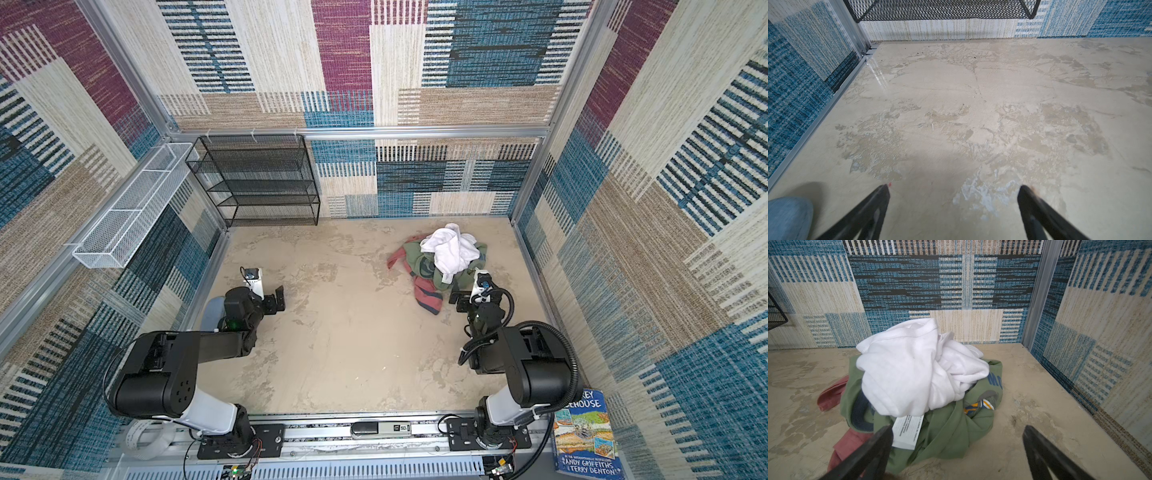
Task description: Pick out a specific cloth from the pile
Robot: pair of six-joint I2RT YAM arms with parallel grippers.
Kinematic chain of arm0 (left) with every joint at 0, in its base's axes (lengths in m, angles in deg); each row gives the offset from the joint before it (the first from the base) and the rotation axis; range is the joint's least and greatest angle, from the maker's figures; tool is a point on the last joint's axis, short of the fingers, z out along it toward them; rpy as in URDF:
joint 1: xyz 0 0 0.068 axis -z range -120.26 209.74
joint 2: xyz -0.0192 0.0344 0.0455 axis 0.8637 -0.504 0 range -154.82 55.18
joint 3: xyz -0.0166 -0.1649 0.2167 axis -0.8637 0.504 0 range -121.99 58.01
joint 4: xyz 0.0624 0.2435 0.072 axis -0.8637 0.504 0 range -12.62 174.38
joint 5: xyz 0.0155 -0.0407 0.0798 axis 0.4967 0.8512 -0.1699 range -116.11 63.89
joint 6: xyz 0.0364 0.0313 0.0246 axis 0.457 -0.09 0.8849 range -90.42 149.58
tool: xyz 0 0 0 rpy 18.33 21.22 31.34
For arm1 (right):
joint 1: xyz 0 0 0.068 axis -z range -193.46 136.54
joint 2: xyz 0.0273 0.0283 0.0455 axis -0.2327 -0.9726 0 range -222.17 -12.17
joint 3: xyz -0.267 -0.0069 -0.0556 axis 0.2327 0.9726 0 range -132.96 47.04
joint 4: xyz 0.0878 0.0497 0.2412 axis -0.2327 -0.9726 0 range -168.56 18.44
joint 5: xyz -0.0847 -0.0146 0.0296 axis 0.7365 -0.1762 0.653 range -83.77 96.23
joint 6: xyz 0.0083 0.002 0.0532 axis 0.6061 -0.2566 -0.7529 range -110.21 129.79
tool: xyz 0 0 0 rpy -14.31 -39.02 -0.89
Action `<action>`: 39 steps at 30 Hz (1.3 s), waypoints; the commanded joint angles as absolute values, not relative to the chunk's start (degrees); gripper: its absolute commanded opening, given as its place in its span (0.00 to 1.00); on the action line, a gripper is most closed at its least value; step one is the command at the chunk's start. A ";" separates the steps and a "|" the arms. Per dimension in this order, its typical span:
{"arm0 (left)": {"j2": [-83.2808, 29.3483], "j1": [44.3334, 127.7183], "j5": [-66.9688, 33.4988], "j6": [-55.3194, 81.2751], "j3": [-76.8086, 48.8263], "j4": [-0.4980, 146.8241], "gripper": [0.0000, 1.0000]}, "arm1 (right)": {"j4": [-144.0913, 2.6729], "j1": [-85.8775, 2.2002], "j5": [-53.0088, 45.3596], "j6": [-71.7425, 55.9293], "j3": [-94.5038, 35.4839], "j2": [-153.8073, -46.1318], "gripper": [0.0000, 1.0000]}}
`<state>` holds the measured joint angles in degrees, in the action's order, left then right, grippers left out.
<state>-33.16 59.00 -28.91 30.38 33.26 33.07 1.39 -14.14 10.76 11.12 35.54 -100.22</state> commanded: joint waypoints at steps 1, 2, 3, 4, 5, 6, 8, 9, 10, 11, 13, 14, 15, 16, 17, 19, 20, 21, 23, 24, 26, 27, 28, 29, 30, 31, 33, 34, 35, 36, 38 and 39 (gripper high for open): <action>-33.11 58.97 -28.66 30.12 32.87 31.86 0.99 | 2.63 -14.16 10.31 10.62 35.29 -100.14 1.00; -33.10 58.96 -28.66 30.11 32.87 31.86 0.99 | 2.66 -14.16 10.26 10.64 35.32 -100.10 1.00; -33.07 58.95 -28.66 30.13 32.87 31.86 0.99 | 2.58 -14.16 10.27 10.67 35.32 -100.14 1.00; -33.01 58.95 -28.66 30.16 32.96 31.86 0.99 | 2.53 -14.19 10.26 10.62 35.27 -100.21 1.00; -33.05 58.90 -28.66 30.19 32.96 31.79 0.98 | 2.58 -14.16 10.28 10.67 35.28 -100.15 1.00; -32.98 58.94 -28.66 30.12 32.96 31.77 0.97 | 2.64 -14.16 10.23 10.62 35.27 -100.15 1.00; -32.98 58.99 -28.74 30.16 33.04 31.60 0.92 | 2.79 -14.16 10.36 10.67 35.47 -100.02 1.00; -32.85 58.95 -28.91 30.20 33.20 31.44 0.90 | 2.93 -14.19 10.34 10.68 35.53 -100.06 1.00; -32.35 59.17 -29.99 30.08 33.15 31.56 0.87 | 2.82 -14.28 10.79 10.82 35.19 -99.51 0.99; -30.50 59.29 -30.88 29.70 32.37 34.66 0.84 | -3.04 -14.42 11.47 10.74 33.41 -97.13 0.96; -26.94 59.34 -31.94 29.32 32.05 38.38 0.82 | -16.30 -14.44 14.63 8.47 28.30 -92.97 0.95; -25.66 59.32 -31.91 29.41 32.36 38.66 0.81 | -20.33 -14.44 15.14 7.20 26.89 -91.88 0.94; -24.58 59.39 -31.90 29.50 32.75 38.66 0.79 | -22.69 -14.49 13.46 6.81 26.28 -90.54 0.90; -23.56 59.46 -32.44 29.33 32.75 39.42 0.78 | -24.00 -14.99 12.11 6.62 26.13 -89.34 0.88; -22.65 59.55 -32.88 29.10 32.35 40.98 0.78 | -25.12 -15.92 13.10 6.20 25.94 -88.16 0.88; -20.51 59.64 -33.02 28.14 30.86 46.87 0.76 | -29.78 -18.62 14.84 5.44 24.49 -85.46 0.86; -19.83 59.72 -32.61 27.89 30.39 48.36 0.76 | -32.28 -20.00 15.45 5.56 23.42 -84.62 0.85; -18.91 59.80 -31.87 27.43 30.01 49.79 0.75 | -35.49 -21.66 16.73 5.05 21.88 -83.86 0.85; -17.36 60.19 -30.30 26.25 29.50 51.90 0.74 | -41.65 -25.06 17.01 4.80 19.11 -83.02 0.84; -16.40 60.38 -29.37 25.71 29.38 52.87 0.73 | -44.53 -26.78 17.61 4.31 17.44 -82.82 0.83; -14.80 60.70 -28.13 25.06 29.57 53.26 0.72 | -49.57 -27.97 13.32 3.87 15.07 -83.37 0.83; -14.03 60.75 -27.60 24.93 29.84 53.31 0.72 | -52.97 -28.17 11.33 3.06 13.54 -83.82 0.82; -13.30 60.79 -27.01 24.93 29.88 53.29 0.72 | -55.60 -28.30 10.14 2.23 12.38 -84.15 0.81; -12.35 60.84 -25.99 25.08 29.98 53.72 0.72 | -58.14 -28.33 8.50 1.52 11.62 -84.18 0.79; -11.31 60.79 -24.95 25.19 30.18 54.06 0.72 | -60.28 -28.52 7.32 0.81 11.19 -83.94 0.78; -10.31 60.82 -23.90 25.06 30.43 54.22 0.72 | -61.95 -28.61 6.73 0.08 10.93 -83.75 0.77; -7.89 61.09 -22.66 24.10 30.54 54.87 0.72 | -65.83 -28.88 5.85 -1.09 10.20 -83.22 0.73; -6.92 61.30 -22.85 23.32 30.15 55.84 0.71 | -67.49 -28.92 5.63 -1.75 9.77 -83.35 0.71; -5.87 61.69 -22.85 22.95 29.41 57.64 0.71 | -69.32 -29.09 5.01 -2.63 9.26 -83.42 0.69; -5.22 62.42 -23.06 22.91 28.63 59.09 0.71 | -70.53 -29.33 4.16 -3.09 8.95 -83.75 0.68; -4.56 63.91 -24.21 22.86 27.21 61.34 0.71 | -71.47 -30.11 4.31 -3.96 9.07 -84.25 0.66; -4.58 64.63 -25.02 22.38 26.30 62.67 0.71 | -71.56 -30.45 4.45 -4.14 9.17 -84.74 0.66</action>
